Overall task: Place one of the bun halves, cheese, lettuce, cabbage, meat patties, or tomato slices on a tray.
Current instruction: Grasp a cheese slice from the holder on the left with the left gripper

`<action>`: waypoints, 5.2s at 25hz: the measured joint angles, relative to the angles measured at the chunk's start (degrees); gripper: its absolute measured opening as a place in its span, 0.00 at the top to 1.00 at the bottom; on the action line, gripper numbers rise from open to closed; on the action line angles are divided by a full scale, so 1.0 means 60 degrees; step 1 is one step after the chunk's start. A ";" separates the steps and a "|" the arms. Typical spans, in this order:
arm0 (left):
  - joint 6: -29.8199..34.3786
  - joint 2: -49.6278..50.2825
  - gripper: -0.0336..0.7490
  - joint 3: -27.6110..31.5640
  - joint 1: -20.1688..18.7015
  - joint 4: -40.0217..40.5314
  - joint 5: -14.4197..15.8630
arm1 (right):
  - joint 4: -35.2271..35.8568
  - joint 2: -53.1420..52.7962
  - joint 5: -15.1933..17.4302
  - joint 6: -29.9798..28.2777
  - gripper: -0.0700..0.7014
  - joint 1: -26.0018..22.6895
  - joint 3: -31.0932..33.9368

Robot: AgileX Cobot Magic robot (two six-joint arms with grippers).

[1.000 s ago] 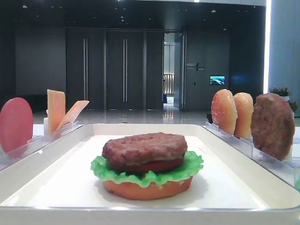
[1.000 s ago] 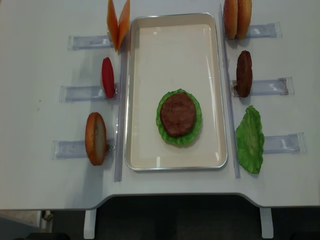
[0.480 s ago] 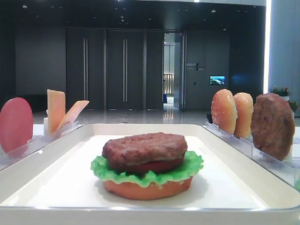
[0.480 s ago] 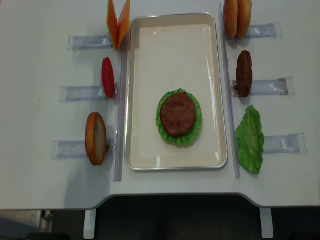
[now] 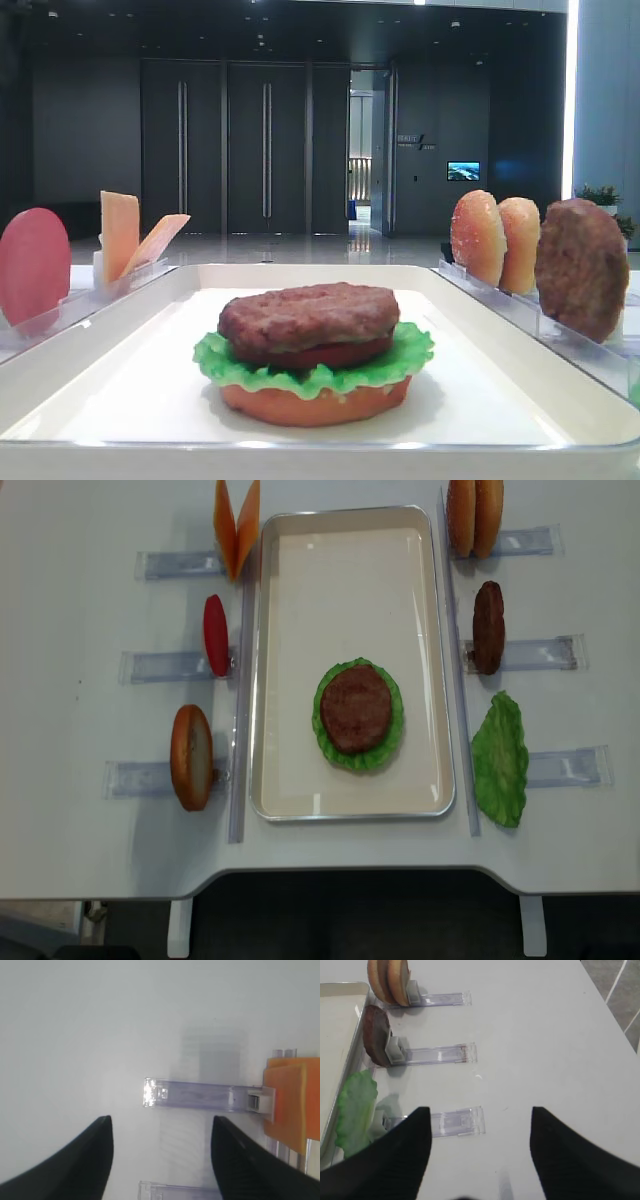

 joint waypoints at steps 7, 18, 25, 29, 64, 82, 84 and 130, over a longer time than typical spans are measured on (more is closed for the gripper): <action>-0.0008 0.0340 0.36 -0.0301 -0.0012 0.0151 0.0000 | 0.0000 0.0000 0.0000 0.0000 0.37 0.0000 0.0000; -0.0873 0.0429 0.36 -0.0340 -0.1420 0.0344 -0.0197 | 0.0000 0.0000 0.0000 0.0000 0.37 0.0000 0.0000; -0.1635 0.0488 0.36 -0.0367 -0.2469 0.0388 -0.0563 | 0.0000 0.0000 0.0000 0.0000 0.37 0.0000 0.0000; -0.1907 0.0824 0.36 -0.0367 -0.3056 0.0451 -0.0772 | 0.0000 0.0000 0.0000 0.0000 0.37 0.0000 0.0000; -0.2486 0.2638 0.36 -0.0367 -0.3598 0.0636 -0.1325 | 0.0000 0.0000 0.0000 0.0000 0.37 0.0000 0.0000; -0.2486 0.3013 0.36 -0.0367 -0.3598 0.0674 -0.1386 | 0.0000 0.0000 0.0000 0.0000 0.37 0.0000 0.0000; -0.2486 0.3041 0.36 -0.0367 -0.3598 0.0674 -0.1386 | 0.0000 0.0000 0.0000 0.0000 0.37 0.0000 0.0000; -0.2358 0.3273 0.91 -0.0376 -0.3598 0.1398 -0.0710 | -0.0008 0.0000 0.0000 0.0000 0.37 0.0000 0.0000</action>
